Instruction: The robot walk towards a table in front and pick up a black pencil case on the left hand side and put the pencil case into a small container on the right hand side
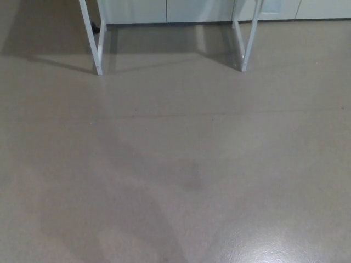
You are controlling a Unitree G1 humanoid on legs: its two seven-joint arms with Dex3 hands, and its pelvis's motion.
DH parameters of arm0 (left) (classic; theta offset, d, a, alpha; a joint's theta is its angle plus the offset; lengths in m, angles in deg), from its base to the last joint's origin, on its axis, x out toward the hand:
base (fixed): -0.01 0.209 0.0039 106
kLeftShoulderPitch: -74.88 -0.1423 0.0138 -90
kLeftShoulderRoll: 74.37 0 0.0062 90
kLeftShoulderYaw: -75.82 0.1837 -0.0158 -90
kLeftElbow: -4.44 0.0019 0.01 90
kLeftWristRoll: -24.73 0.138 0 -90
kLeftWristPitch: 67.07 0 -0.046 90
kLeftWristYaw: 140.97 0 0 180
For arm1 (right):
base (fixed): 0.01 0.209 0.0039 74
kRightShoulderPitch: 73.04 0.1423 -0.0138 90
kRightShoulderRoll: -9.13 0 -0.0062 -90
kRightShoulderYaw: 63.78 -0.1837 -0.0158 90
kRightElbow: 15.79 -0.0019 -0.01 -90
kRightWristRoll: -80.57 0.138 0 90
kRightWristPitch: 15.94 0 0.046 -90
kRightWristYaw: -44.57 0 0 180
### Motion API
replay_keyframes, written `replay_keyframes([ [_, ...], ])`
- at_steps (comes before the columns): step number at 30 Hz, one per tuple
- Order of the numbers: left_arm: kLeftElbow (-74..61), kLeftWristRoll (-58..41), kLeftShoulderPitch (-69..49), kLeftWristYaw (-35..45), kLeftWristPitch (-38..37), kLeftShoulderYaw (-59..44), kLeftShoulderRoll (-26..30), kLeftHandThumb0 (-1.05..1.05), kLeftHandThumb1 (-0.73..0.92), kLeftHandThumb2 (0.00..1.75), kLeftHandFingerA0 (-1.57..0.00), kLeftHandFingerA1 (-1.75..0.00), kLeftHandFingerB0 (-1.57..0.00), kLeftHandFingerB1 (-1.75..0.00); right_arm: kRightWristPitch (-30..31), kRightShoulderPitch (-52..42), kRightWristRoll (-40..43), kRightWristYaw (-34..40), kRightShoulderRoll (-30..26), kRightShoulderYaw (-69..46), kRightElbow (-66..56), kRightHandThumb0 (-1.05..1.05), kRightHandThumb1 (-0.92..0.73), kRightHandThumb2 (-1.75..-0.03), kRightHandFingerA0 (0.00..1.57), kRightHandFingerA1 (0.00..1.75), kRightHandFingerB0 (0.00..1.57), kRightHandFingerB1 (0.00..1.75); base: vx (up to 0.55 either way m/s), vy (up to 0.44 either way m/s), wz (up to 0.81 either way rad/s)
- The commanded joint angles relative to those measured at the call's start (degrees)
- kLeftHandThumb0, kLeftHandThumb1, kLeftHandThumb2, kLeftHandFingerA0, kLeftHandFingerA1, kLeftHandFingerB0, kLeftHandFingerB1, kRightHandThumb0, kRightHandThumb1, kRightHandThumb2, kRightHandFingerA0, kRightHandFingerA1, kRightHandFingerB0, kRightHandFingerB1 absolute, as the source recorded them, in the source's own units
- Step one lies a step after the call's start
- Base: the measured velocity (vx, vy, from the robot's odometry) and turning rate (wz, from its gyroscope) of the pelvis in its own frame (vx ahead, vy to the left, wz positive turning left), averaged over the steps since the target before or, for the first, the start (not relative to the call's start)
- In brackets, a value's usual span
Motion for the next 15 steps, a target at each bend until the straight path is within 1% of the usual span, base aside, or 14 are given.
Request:
replay_keyframes([
  [1,-2.5,-2.5,-1.1,2.8,-1.9,-0.4,0.4,-0.23,0.59,0.58,-0.28,-0.38,-0.17,-0.28,-1.8,-1.2,2.4,-1.8,0.1,-0.6,-1.2,-0.32,-0.54,-0.56,0.45,0.4,0.27,0.32,0.0,0.0,0.0],
  [6,-1.6,-1.5,-1.1,2.5,-2.7,0.2,0.8,-0.25,0.58,0.58,-0.3,-0.37,-0.17,-0.28,-2.8,-1.3,2.2,-1.8,-0.2,-0.3,-0.1,-0.32,-0.54,-0.56,0.45,0.41,0.27,0.32,0.0,0.0,0.0],
  [8,-1.2,-2.5,-0.5,3.0,-1.6,-0.3,0.7,-0.23,0.58,0.58,-0.29,-0.37,-0.18,-0.28,-3.6,-0.9,2.0,-1.9,-0.3,-0.3,1.0,-0.33,-0.54,-0.56,0.46,0.41,0.27,0.32,0.0,0.0,0.0],
  [11,-0.4,-2.0,-0.2,2.8,-2.3,0.0,0.9,-0.24,0.58,0.58,-0.3,-0.37,-0.18,-0.28,-3.3,-0.9,2.2,-1.8,-0.3,-0.4,1.3,-0.33,-0.54,-0.56,0.46,0.4,0.27,0.32,0.0,0.0,0.0],
  [12,-0.3,-1.8,-0.4,2.8,-2.8,0.1,0.9,-0.24,0.59,0.58,-0.3,-0.37,-0.18,-0.28,-3.2,-1.2,2.6,-2.2,-0.2,-0.4,1.1,-0.33,-0.55,-0.56,0.46,0.41,0.26,0.31,0.11,-0.023,-0.42],
  [15,-0.5,-1.6,-0.6,2.5,-3.1,0.3,0.9,-0.24,0.58,0.58,-0.3,-0.38,-0.19,-0.28,-3.2,-1.2,2.9,-2.9,-0.3,-0.5,1.3,-0.34,-0.55,-0.56,0.46,0.41,0.26,0.31,0.05,-0.001,0.16],
])
